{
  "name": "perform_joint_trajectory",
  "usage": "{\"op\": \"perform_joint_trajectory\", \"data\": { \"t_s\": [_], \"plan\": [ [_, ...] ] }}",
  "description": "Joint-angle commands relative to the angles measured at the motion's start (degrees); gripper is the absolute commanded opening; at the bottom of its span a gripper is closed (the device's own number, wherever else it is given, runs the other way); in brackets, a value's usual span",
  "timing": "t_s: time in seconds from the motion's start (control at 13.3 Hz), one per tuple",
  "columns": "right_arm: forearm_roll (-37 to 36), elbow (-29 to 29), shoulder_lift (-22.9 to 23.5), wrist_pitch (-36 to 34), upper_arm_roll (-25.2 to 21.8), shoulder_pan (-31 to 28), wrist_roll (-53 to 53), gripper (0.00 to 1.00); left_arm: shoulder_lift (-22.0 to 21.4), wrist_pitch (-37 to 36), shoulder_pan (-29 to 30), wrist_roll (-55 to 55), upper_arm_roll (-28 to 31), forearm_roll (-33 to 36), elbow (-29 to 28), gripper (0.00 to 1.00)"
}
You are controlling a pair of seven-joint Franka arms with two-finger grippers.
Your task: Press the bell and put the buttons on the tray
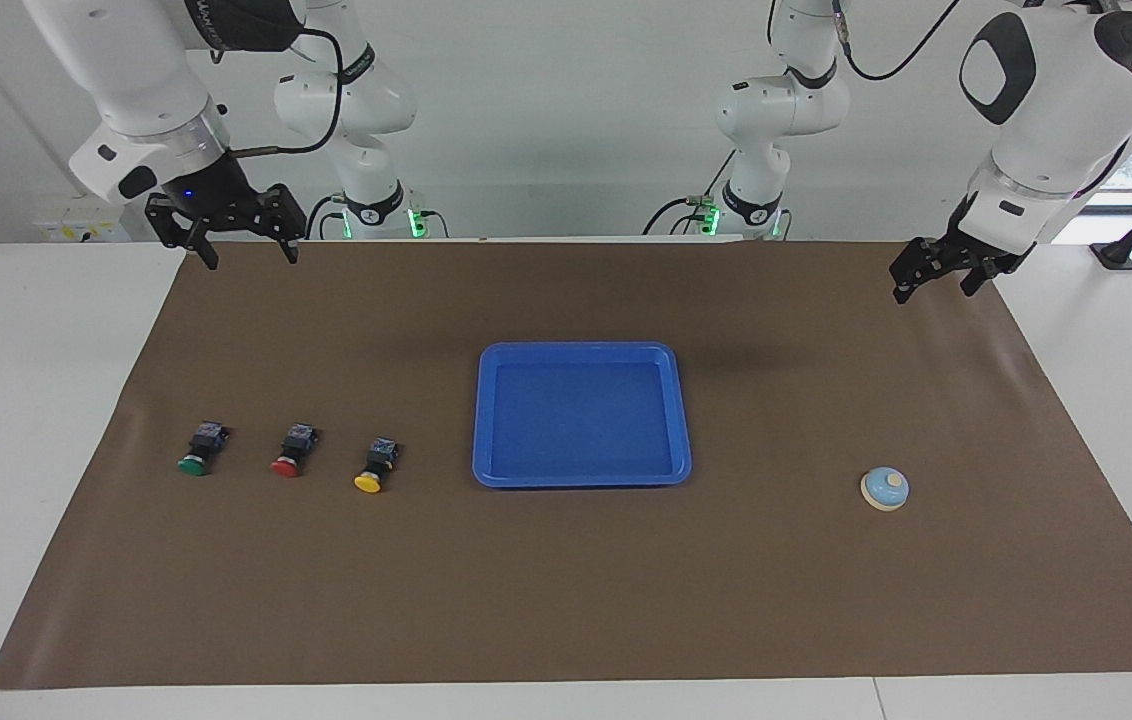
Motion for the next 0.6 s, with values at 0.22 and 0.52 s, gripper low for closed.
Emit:
{"op": "perform_joint_trajectory", "data": {
  "t_s": [0.22,0.52],
  "plan": [
    [0.05,-0.70,-0.76,0.10,0.39,-0.96,-1.58,1.00,-0.86,0.76,-0.69,-0.45,0.24,-0.97,-0.74,1.00],
    [0.05,-0.61,-0.76,0.10,0.39,-0.96,-1.58,1.00,-1.21,3.74,-0.78,-0.80,0.24,-0.97,-2.23,1.00]
  ]
}}
